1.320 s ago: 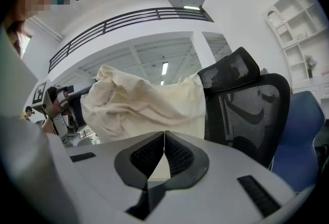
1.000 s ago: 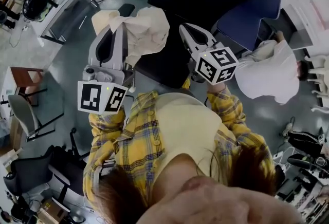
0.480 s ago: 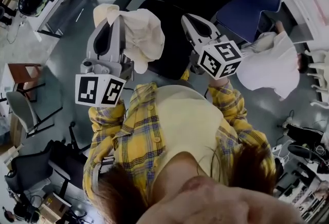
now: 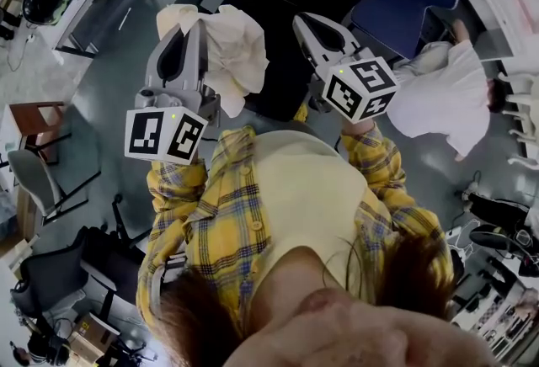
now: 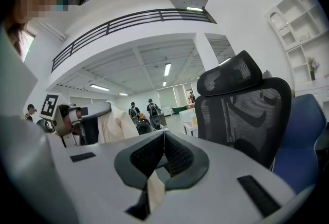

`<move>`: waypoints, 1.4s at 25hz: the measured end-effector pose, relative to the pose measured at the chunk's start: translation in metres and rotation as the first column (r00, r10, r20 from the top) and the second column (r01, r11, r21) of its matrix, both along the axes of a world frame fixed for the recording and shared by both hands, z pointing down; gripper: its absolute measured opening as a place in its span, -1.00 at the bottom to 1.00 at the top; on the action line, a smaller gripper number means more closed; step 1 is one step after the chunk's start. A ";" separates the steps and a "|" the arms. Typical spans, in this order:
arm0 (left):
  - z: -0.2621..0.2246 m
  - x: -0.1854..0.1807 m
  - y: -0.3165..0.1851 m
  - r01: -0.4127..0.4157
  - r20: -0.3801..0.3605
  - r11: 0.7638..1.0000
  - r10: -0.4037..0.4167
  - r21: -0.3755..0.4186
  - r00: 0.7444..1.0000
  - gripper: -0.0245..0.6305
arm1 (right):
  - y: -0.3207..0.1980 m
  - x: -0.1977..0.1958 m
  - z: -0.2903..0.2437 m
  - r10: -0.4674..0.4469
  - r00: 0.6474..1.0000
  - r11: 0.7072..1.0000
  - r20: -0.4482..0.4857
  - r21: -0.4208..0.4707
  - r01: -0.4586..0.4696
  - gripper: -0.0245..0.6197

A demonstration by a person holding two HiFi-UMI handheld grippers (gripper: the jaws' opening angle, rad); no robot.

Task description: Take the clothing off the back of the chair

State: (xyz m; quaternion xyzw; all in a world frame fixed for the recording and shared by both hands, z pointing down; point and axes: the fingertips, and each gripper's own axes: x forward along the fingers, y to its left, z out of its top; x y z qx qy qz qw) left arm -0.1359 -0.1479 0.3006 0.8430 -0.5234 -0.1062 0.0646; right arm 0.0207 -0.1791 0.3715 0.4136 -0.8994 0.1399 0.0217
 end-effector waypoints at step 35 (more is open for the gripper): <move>0.051 0.019 -0.034 0.033 0.121 0.997 -0.025 -0.068 0.992 -0.88 | -0.006 0.016 -0.002 0.070 0.997 0.997 -0.019 0.022 -0.069 -0.88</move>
